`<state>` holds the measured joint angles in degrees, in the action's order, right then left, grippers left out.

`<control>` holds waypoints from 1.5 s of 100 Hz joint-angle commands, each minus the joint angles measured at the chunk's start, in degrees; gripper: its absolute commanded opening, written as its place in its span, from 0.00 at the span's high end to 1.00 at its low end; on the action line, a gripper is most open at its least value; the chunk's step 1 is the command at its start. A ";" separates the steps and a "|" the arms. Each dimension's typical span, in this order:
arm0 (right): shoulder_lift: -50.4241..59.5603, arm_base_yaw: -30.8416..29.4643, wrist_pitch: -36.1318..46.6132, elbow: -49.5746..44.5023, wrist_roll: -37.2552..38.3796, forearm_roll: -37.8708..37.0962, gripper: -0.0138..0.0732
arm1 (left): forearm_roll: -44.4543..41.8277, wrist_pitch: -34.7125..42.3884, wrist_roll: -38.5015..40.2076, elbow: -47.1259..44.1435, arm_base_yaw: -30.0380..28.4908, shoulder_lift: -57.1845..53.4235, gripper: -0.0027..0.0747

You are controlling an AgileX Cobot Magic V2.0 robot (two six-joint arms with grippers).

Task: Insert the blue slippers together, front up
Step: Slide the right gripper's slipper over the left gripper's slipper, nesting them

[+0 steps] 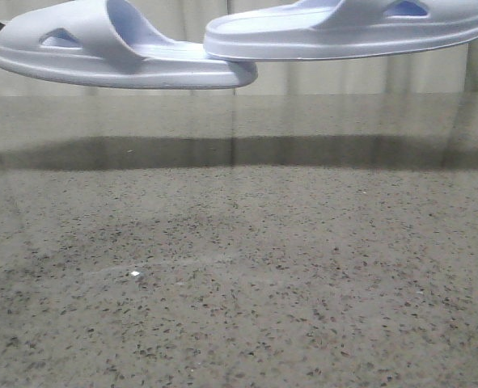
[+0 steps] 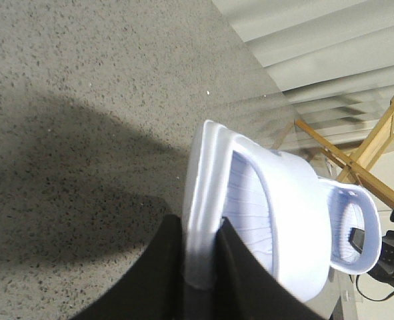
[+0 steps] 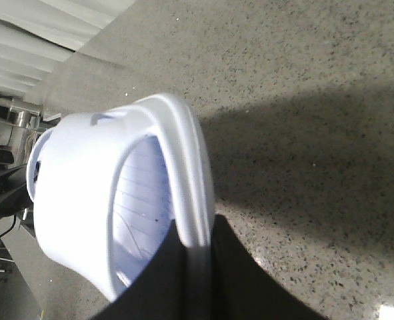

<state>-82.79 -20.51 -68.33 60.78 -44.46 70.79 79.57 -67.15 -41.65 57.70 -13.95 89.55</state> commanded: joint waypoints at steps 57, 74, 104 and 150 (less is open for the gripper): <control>-4.59 2.16 -5.99 2.09 -3.10 5.07 0.96 | 1.55 -5.55 5.87 1.79 1.20 -1.70 0.94; -6.20 2.16 -6.67 2.19 -3.08 5.16 0.96 | 2.48 -5.55 6.36 1.79 2.93 -1.66 0.95; -6.32 6.25 -5.65 2.25 -4.24 5.04 0.96 | 2.48 -5.55 7.36 1.79 4.02 -1.66 0.95; -6.32 15.44 -1.43 2.25 -4.24 5.56 0.96 | 2.85 -5.55 7.36 1.79 7.21 -1.66 0.95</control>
<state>-90.93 -6.58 -66.17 61.23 -47.52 72.42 76.87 -66.74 -34.97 57.70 -8.19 89.65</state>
